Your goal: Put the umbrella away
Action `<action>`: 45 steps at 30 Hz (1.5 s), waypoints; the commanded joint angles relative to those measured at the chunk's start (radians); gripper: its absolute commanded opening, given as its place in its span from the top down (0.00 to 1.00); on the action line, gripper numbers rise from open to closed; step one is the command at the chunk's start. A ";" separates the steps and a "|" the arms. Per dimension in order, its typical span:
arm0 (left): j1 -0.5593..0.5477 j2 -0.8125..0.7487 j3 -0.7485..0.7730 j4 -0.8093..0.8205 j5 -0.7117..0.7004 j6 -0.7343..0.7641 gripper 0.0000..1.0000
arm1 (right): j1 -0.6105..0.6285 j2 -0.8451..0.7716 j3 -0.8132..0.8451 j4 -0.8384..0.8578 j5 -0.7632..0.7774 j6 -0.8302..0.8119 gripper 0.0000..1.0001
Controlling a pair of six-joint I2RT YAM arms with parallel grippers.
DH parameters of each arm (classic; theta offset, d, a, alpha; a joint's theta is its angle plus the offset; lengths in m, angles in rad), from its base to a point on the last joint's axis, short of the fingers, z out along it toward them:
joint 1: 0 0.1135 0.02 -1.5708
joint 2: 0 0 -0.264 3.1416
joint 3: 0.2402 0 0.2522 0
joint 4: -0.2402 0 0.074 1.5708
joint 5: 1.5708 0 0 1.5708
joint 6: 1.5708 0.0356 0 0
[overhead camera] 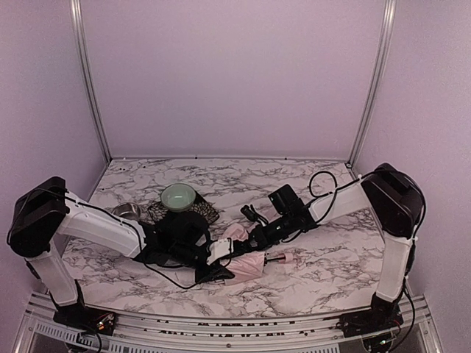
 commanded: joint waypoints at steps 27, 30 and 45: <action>0.107 0.271 0.122 -0.359 0.437 -0.176 1.00 | 0.417 -0.885 -0.460 0.046 0.674 -0.861 0.27; 0.111 0.277 0.128 -0.371 0.440 -0.177 1.00 | 0.522 -0.868 -0.479 0.038 0.805 -0.917 0.09; 0.119 0.293 0.151 -0.414 0.445 -0.160 1.00 | 0.588 -0.398 -0.300 -0.117 1.057 -0.920 0.15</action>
